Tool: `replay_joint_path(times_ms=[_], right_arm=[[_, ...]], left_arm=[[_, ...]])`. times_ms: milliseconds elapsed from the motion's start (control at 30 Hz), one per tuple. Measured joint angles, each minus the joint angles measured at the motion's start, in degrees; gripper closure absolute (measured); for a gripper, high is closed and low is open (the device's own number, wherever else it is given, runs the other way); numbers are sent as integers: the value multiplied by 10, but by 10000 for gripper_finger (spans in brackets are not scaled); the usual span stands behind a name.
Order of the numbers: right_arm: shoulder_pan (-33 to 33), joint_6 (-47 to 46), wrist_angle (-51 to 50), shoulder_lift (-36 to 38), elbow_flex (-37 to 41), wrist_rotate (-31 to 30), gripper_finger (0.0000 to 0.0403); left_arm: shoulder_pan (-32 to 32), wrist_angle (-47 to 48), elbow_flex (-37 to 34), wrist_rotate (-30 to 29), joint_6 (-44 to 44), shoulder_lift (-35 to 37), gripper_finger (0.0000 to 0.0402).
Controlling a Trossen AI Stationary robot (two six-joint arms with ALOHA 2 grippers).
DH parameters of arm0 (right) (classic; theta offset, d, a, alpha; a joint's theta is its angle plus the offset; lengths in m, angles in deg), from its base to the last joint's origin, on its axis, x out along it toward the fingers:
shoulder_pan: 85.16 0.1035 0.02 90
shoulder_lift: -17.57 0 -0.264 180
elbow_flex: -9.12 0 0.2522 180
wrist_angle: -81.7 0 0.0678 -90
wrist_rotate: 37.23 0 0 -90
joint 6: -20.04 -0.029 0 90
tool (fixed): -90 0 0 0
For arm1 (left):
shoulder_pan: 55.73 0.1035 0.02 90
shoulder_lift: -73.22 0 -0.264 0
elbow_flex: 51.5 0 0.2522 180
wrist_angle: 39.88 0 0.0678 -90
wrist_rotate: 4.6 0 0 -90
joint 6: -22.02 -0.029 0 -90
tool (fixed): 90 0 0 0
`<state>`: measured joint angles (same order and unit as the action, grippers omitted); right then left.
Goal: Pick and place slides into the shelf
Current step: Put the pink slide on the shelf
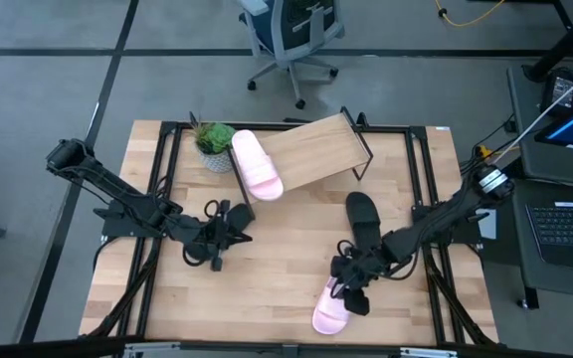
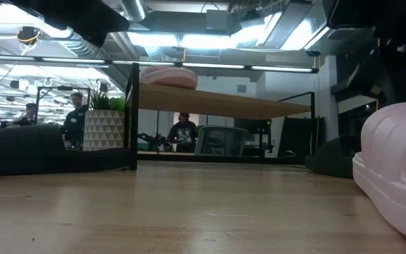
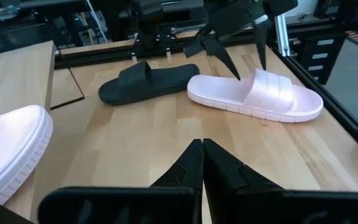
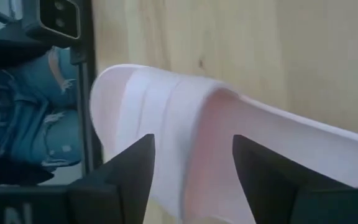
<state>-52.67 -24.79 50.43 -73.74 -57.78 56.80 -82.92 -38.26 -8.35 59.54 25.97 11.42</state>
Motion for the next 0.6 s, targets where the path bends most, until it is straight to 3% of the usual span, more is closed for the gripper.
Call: replay_joint_path(times_ms=[367, 600], right_arm=[[0, -1, 44, -31, 0, 37, 191], [0, 0, 34, -31, 0, 38, 223]], left_arm=[[-2, 1, 0, 5, 0, 0, 397], [-8, 1, 0, 5, 0, 0, 397]])
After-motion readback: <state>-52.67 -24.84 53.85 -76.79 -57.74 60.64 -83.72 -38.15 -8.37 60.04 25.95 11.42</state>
